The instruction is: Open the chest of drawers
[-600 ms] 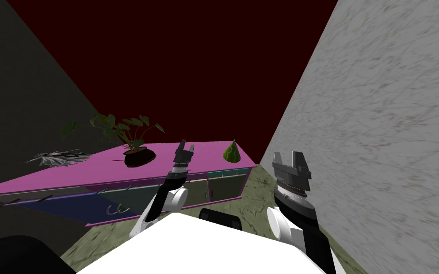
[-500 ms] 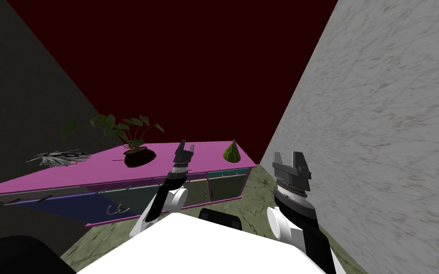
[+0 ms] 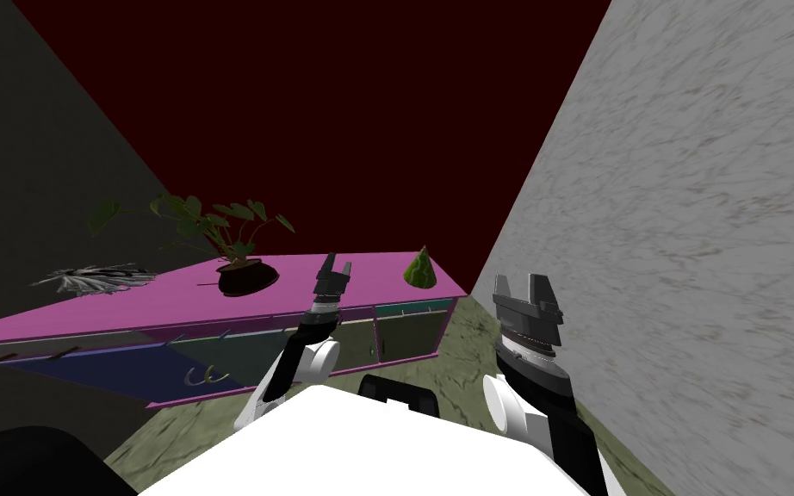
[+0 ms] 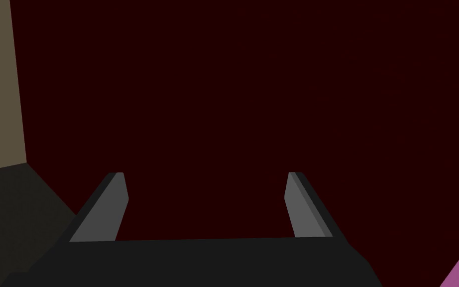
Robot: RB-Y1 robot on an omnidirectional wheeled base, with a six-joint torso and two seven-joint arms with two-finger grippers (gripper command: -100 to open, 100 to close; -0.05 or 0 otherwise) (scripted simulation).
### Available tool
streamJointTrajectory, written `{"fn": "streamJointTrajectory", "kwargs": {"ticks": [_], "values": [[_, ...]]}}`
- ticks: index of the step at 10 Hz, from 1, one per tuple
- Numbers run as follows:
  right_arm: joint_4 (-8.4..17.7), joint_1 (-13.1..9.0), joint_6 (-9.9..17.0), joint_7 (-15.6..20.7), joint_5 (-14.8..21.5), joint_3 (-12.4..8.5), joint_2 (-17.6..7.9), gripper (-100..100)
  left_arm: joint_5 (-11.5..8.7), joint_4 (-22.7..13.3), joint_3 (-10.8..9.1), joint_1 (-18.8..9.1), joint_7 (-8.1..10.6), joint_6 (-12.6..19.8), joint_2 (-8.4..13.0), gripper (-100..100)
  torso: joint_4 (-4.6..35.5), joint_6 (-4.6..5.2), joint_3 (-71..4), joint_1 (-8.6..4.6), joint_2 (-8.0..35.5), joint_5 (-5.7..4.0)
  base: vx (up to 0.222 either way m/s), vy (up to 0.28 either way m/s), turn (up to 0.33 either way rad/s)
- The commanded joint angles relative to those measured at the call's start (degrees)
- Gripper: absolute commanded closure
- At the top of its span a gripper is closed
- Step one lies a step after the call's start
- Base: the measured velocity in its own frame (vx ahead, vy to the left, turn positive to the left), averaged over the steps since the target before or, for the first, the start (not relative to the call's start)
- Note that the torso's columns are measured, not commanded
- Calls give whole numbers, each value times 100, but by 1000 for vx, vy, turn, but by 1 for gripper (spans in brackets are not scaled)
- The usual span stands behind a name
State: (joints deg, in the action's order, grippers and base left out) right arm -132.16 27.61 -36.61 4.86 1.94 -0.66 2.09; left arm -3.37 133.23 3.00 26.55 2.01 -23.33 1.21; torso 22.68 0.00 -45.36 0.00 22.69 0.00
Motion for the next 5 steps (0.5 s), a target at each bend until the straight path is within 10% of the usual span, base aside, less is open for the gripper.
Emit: {"fn": "streamJointTrajectory", "kwargs": {"ticks": [1, 3, 4, 5], "values": [[0, 0, 0, 0, 0, 0, 0, 0, 0, 0, 0, 0, 0, 0, 0, 0, 423, 0, -845, 0, 424, 0, 0, 0, 0], [0, 0, 0, 0, 0, 0, 0, 0, 0, 0, 0, 0, 0, 0, 0, 0, 1269, 0, -2537, 0, 1270, 0, 0, 0, 0], [0, 0, 0, 0, 0, 0, 0, 0, 1, -69, -6, -16, 6, -49, 171, -100, 1692, 0, -3383, 0, 1693, 0, 10, -16, 10], [2, 1, 0, 0, 0, 0, 0, 0, 1, -138, -12, -32, 11, -98, 282, -100, 1880, 0, -3778, -3, 1884, -1, 8, -33, 19]]}}
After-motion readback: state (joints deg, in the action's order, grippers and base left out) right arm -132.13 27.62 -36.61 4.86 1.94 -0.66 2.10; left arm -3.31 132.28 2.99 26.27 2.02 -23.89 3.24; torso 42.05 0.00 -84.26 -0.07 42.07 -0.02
